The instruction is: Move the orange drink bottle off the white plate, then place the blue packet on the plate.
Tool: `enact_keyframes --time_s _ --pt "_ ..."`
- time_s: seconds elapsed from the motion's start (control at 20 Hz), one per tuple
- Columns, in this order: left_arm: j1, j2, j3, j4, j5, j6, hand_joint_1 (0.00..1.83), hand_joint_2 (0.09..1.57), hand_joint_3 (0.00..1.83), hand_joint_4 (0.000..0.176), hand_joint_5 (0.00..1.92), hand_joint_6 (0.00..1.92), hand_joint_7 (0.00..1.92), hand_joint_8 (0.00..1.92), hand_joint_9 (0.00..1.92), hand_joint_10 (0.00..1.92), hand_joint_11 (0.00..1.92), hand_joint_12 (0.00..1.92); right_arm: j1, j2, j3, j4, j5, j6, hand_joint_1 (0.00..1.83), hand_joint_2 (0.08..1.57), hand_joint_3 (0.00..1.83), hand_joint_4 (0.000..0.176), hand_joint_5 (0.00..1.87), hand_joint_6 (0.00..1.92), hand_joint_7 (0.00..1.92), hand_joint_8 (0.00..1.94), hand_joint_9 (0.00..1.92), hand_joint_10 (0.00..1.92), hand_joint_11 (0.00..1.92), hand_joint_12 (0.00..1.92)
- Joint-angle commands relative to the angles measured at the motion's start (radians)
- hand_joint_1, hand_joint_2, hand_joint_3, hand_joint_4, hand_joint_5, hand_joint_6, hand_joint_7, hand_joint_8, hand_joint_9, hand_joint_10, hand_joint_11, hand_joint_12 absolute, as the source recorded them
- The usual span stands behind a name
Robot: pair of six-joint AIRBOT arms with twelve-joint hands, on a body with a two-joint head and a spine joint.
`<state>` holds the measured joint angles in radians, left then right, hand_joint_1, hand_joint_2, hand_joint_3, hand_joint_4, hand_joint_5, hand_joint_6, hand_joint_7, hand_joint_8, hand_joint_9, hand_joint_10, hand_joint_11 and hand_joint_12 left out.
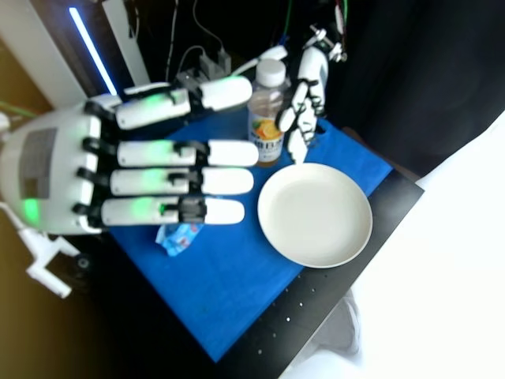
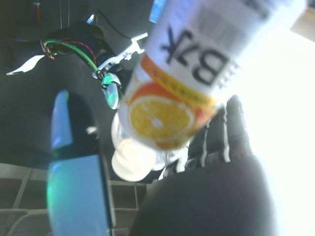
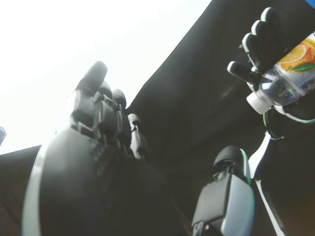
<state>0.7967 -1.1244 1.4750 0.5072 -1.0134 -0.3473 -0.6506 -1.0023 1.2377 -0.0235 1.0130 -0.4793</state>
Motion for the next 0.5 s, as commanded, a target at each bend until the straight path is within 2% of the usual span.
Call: enact_keyframes --time_s 0.0,0.05,0.1,0.15,0.25,0.3,0.35,0.4,0.45 --pt "-0.013 0.006 0.002 -0.062 -0.096 -0.003 0.72 0.72 0.0 0.176 0.0 0.0 0.0 0.0 0.0 0.0 0.0 0.0 0.017 0.001 -0.002 0.015 0.121 0.02 0.44 0.72 0.01 0.172 0.0 0.0 0.01 0.0 0.08 0.0 0.0 1.1" --pt "-0.013 0.015 0.001 -0.064 -0.096 0.002 0.66 0.72 0.0 0.176 0.0 0.0 0.0 0.0 0.0 0.0 0.0 0.0 0.017 0.001 -0.003 0.006 0.121 0.032 0.43 0.71 0.0 0.175 0.0 0.0 0.0 0.0 0.07 0.0 0.0 1.01" --pt "-0.013 0.029 -0.003 -0.064 -0.092 0.01 0.7 0.68 0.0 0.176 0.0 0.0 0.0 0.0 0.0 0.0 0.0 0.0 0.017 0.001 -0.007 -0.006 0.121 0.047 0.42 0.73 0.0 0.176 0.0 0.0 0.0 0.0 0.04 0.0 0.0 0.95" --pt "-0.012 0.044 -0.007 -0.064 -0.085 0.014 0.69 0.68 0.0 0.176 0.0 0.0 0.0 0.0 0.0 0.0 0.0 0.0 0.017 0.001 -0.014 -0.023 0.121 0.053 0.48 0.71 0.0 0.176 0.0 0.0 0.0 0.0 0.01 0.0 0.0 0.93" --pt "-0.009 0.071 -0.015 -0.059 -0.071 0.024 0.73 0.68 0.0 0.176 0.0 0.0 0.0 0.0 0.0 0.0 0.0 0.0 0.017 0.001 -0.027 -0.06 0.12 0.073 0.37 0.72 0.0 0.176 0.0 0.0 0.0 0.0 0.0 0.0 0.0 0.69" --pt "-0.007 0.087 -0.022 -0.059 -0.064 0.034 0.74 0.7 0.0 0.176 0.0 0.0 0.0 0.0 0.0 0.0 0.0 0.0 0.017 0.001 -0.031 -0.086 0.119 0.088 0.41 0.77 0.0 0.176 0.0 0.0 0.0 0.0 0.0 0.0 0.0 0.69" --pt "-0.005 0.102 -0.029 -0.059 -0.057 0.042 0.75 0.71 0.0 0.176 0.0 0.0 0.0 0.0 0.0 0.0 0.0 0.0 0.017 0.001 -0.041 -0.107 0.11 0.089 0.44 0.79 0.0 0.157 0.0 0.0 0.0 0.0 0.0 0.0 0.0 0.59" --pt "-0.005 0.115 -0.035 -0.059 -0.051 0.048 0.77 0.7 0.0 0.176 0.0 0.0 0.0 0.0 0.0 0.0 0.0 0.0 0.017 0.006 -0.052 -0.135 0.097 0.089 0.46 0.78 0.0 0.129 0.0 0.0 0.0 0.0 0.0 0.0 0.0 0.57" --pt "-0.004 0.125 -0.039 -0.059 -0.047 0.054 0.77 0.69 0.0 0.176 0.0 0.0 0.0 0.0 0.0 0.0 0.0 0.0 0.017 0.019 -0.065 -0.156 0.086 0.089 0.5 0.78 0.0 0.125 0.0 0.0 0.0 0.0 0.0 0.0 0.0 0.81"
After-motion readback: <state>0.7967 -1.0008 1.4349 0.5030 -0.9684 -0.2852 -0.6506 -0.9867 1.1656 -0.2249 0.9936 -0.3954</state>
